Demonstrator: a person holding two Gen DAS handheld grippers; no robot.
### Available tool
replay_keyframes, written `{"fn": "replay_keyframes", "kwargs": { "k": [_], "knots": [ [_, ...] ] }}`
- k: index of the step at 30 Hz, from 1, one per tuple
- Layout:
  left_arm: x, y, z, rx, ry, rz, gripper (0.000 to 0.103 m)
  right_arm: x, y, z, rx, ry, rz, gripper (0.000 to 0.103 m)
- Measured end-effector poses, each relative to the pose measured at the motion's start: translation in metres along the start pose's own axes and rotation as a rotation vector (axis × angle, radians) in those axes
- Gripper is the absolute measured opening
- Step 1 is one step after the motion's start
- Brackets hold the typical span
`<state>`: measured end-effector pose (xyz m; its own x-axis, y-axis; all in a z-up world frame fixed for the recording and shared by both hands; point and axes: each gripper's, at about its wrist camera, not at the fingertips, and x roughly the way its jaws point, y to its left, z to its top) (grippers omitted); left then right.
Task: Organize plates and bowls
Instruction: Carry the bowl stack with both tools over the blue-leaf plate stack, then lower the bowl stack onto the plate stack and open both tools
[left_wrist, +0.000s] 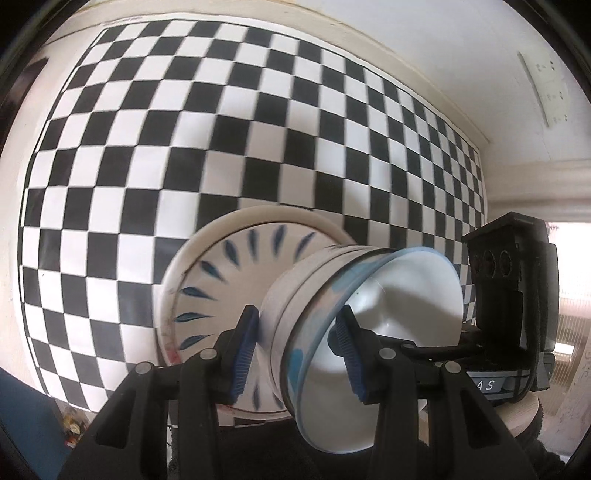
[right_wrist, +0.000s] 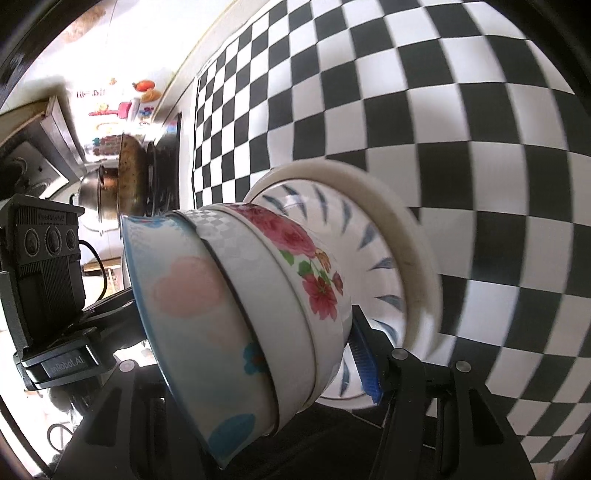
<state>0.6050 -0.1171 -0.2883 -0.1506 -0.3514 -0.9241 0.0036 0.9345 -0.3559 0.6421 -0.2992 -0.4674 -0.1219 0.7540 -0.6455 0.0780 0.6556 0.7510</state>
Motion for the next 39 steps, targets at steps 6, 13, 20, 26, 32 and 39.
{"fn": "replay_keyframes", "kwargs": {
  "k": [6,13,20,26,32,39],
  "knots": [
    [0.002,0.021,-0.002,-0.042,0.009,-0.003,0.039,0.022,0.007,0.006,0.001,0.036,-0.008,0.058],
    [0.012,0.03,-0.003,-0.071,0.025,0.0,0.039,0.038,0.006,0.01,0.016,0.06,-0.02,0.058],
    [0.023,0.03,0.001,-0.07,0.045,0.003,0.039,0.041,0.001,0.014,0.025,0.065,-0.04,0.058],
    [0.026,0.029,-0.001,-0.066,0.049,0.014,0.039,0.039,0.003,0.018,0.019,0.072,-0.069,0.058],
    [0.028,0.032,-0.001,-0.09,0.054,0.009,0.039,0.041,0.012,0.021,0.008,0.072,-0.108,0.058],
    [0.013,0.025,-0.005,-0.067,0.008,0.086,0.039,0.037,0.024,0.018,-0.02,0.061,-0.184,0.058]
  ]
}}
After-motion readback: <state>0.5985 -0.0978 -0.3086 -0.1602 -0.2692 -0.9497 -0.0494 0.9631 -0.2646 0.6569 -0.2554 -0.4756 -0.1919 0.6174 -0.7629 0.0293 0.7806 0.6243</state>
